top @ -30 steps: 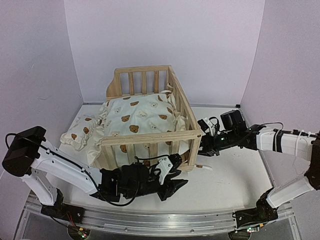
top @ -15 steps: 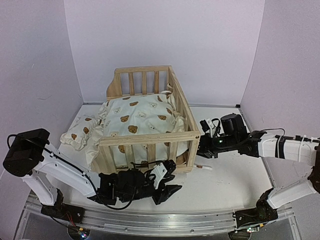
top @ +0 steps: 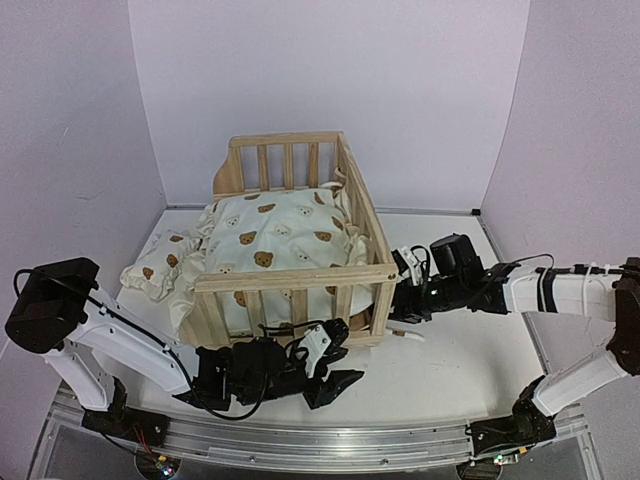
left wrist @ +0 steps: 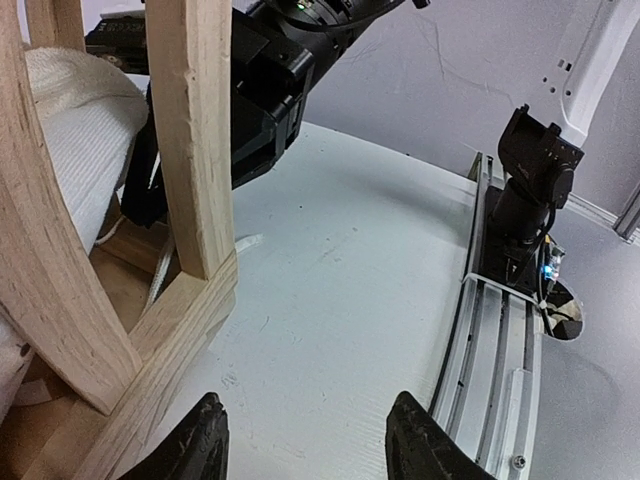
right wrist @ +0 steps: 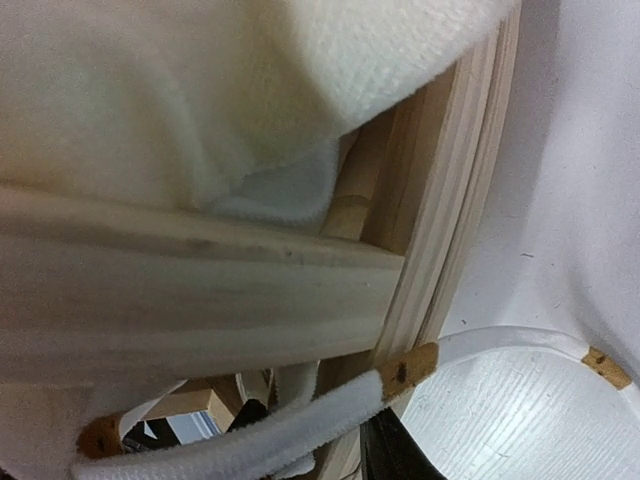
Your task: Set up the pet bed
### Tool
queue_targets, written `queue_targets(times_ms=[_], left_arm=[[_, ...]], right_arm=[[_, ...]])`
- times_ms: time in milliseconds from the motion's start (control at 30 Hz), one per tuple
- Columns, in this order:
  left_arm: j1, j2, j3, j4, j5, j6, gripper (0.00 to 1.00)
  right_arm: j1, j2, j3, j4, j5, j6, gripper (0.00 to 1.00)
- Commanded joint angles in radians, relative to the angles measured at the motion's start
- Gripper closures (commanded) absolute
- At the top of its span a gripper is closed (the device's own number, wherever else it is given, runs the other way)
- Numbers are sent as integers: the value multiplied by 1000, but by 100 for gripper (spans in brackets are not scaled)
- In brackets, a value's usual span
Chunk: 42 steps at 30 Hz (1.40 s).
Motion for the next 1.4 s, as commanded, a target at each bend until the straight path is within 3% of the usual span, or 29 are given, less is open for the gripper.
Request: queue_targets(times_ms=[0, 33, 67, 100, 167, 300, 467, 767, 933, 1067, 1367], left_arm=[[4, -17, 17, 64, -45, 15, 45], [4, -13, 21, 64, -58, 19, 43], [4, -9, 25, 65, -75, 21, 29], [4, -7, 27, 65, -86, 24, 22], [4, 2, 35, 66, -99, 38, 21], [4, 20, 57, 66, -130, 99, 25], [17, -8, 36, 74, -125, 137, 37], [13, -50, 10, 84, -141, 170, 31], [-2, -12, 70, 95, -242, 255, 31], [-12, 49, 131, 101, -366, 384, 38], [-32, 59, 176, 86, -447, 711, 45]], right_arm=[[37, -7, -6, 208, -85, 93, 73], [37, -17, -8, 218, -83, 111, 77], [37, -27, -4, 223, -85, 128, 84], [37, -35, 1, 224, -93, 152, 91], [37, -50, 16, 222, -116, 203, 100], [36, -63, 75, 162, -189, 240, 100], [37, -51, 194, -75, -201, 110, 100], [34, 58, 385, -389, -230, -28, 100], [35, 80, 404, -394, -267, -6, 100], [36, 81, 410, -393, -269, -9, 100], [36, 94, 414, -393, -289, -17, 100]])
